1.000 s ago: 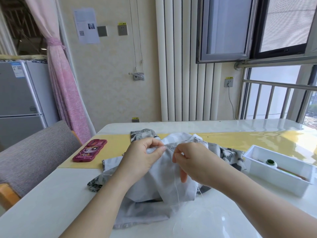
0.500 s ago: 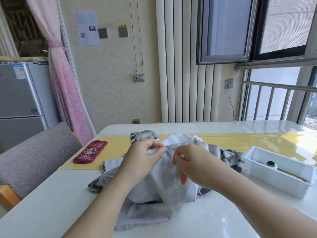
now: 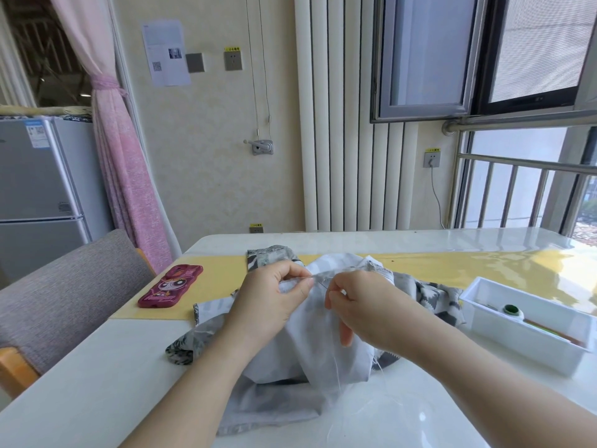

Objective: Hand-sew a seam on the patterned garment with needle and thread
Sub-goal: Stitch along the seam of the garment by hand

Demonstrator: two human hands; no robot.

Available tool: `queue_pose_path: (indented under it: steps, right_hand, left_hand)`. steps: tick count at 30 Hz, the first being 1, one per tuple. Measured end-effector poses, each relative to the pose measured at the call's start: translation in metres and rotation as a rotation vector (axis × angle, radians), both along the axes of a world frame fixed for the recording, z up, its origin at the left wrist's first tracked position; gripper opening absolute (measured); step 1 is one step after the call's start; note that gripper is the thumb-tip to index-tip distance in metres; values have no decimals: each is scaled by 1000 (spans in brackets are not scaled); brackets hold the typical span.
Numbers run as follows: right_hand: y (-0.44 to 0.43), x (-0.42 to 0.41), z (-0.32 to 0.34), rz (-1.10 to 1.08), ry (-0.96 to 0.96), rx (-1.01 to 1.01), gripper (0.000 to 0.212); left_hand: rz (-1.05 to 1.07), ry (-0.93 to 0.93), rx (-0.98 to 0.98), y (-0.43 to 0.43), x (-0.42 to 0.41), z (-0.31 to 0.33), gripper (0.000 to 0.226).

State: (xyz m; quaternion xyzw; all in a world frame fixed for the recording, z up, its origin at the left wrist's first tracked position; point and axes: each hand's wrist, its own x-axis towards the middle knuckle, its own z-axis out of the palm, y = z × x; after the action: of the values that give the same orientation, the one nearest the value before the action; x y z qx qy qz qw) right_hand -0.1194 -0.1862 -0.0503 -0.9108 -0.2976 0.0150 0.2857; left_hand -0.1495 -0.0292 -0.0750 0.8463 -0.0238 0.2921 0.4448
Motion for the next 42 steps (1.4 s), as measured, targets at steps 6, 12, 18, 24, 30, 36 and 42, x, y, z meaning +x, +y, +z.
queue_pose_path:
  steps: [6,12,18,24,30,36,42]
  right_hand:
    - [6,2,-3,-13,-36,5,29]
    - [4,1,-4,24,2,190,17]
    - [-9,-3,-5,152,-115,394,10]
    - [-14,5,-3,312,-136,292,9]
    - [-9,21,7,153,-474,274,22]
    - [-10,34,32,31,-23,161,44]
    - [2,34,33,89,259,327,19]
  left_hand:
    - [7,-23,9,-7,-4,-1,27]
    - [-50,-3,-99,-9,-5,1,15]
    - [-40,8,-169,-3,-1,2,10]
    - [-76,-9,-222,-4,0,2,12]
    - [-180,-37,-273,-8,-4,0,14]
    - [-196,-30,-235,-3,-3,-1,14]
    - [-213,-39,-217,-3,-4,3,16]
